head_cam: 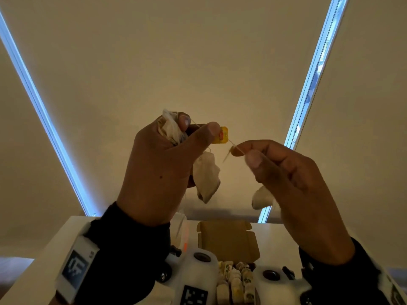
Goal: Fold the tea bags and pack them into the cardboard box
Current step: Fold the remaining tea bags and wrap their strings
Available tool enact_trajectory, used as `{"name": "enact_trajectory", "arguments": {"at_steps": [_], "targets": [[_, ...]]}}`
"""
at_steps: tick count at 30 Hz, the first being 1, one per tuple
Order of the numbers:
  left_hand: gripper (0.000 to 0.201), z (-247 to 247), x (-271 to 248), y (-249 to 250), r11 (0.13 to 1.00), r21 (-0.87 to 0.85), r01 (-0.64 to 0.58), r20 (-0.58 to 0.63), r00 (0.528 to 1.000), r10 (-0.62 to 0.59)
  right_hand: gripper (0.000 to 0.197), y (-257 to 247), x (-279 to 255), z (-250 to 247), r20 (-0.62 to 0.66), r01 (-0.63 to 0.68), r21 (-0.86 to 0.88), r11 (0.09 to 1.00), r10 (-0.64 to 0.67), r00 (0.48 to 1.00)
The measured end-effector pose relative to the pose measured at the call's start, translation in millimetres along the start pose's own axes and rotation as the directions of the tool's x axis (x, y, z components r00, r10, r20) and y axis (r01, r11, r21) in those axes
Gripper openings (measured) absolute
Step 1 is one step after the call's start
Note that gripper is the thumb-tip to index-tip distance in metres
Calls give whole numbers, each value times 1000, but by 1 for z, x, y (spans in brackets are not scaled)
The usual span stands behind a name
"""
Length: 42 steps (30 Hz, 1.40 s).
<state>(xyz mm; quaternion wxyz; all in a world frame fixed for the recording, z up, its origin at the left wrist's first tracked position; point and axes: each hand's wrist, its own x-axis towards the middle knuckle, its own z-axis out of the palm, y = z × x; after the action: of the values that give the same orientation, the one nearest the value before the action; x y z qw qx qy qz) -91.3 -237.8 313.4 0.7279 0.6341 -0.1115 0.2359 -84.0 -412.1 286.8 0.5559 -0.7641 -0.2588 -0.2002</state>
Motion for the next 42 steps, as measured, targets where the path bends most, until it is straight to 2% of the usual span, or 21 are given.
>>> {"name": "enact_trajectory", "arguments": {"at_steps": [3,7,12,16,19,26,30,34,37,39,42], "targets": [[16,0,-1,2,1000,12,-4,2,1000,4,29,-8,1,4,1,-19,-25,1000,19,1000],[20,2,-4,6,1000,-22,-17,34,999,18,21,-10,1,6,-33,40,-54,998,-42,999],[21,-1,-4,8,999,-27,-30,-10,1000,30,12,-8,-3,2,-24,88,-10,996,-89,996],[21,-5,-5,11,997,-69,-34,-31,999,32,20,-8,-4,1,37,1,-37,999,0,999],[23,-5,-8,16,997,-65,-39,-19,999,38,17,-11,-4,1,49,-38,-108,993,43,998],[24,-6,-13,16,995,-95,-25,2,1000,26,9,-11,-4,0,-142,-89,-170,981,65,988],[24,-8,-13,15,995,-103,-15,8,1000,16,11,-15,-7,3,-152,-94,-194,976,65,986],[31,-15,-10,10,999,-25,30,-7,1000,-30,23,-23,-9,-2,-47,-121,-129,984,116,992],[44,-21,-10,7,975,220,-20,-23,999,26,34,-32,-10,-8,49,-151,-86,985,155,987],[45,-21,-12,7,953,300,-42,-20,999,50,25,-35,-9,-10,17,-116,-98,988,118,993],[28,-22,-14,4,965,264,0,-13,1000,3,12,-31,-5,-16,-106,-101,-78,992,92,990]]}}
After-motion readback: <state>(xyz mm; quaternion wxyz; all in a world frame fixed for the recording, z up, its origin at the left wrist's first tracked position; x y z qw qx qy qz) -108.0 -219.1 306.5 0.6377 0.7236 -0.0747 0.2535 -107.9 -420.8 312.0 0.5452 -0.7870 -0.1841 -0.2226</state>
